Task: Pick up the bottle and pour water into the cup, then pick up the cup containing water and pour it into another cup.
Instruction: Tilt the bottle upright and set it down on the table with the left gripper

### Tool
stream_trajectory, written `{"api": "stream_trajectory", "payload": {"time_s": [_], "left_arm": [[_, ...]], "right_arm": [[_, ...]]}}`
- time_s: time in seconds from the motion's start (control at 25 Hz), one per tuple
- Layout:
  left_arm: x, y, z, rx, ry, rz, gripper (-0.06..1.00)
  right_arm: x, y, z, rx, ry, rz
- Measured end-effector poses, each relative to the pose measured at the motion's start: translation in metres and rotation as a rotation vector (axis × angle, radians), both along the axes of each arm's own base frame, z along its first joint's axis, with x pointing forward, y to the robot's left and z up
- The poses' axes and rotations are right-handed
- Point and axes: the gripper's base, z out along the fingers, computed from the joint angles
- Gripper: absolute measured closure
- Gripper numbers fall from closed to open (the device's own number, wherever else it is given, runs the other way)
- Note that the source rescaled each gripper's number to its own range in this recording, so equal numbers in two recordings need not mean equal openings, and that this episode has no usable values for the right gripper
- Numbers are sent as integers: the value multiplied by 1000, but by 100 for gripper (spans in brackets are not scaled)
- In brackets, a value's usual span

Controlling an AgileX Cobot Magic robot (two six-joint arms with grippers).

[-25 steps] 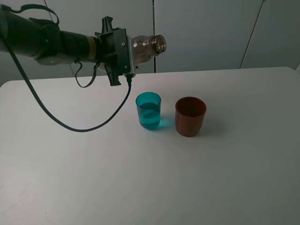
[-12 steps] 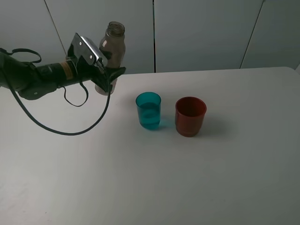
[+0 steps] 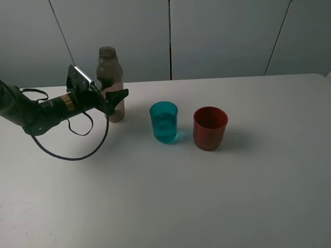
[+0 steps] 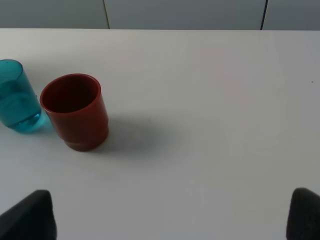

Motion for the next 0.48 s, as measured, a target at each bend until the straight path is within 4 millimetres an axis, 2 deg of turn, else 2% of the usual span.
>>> {"api": "stream_trajectory", "payload": {"time_s": [0.48], "left_arm": [[1, 14, -3, -22, -6, 18, 94]], "right_arm": [[0, 0, 0, 0, 0, 0]]}}
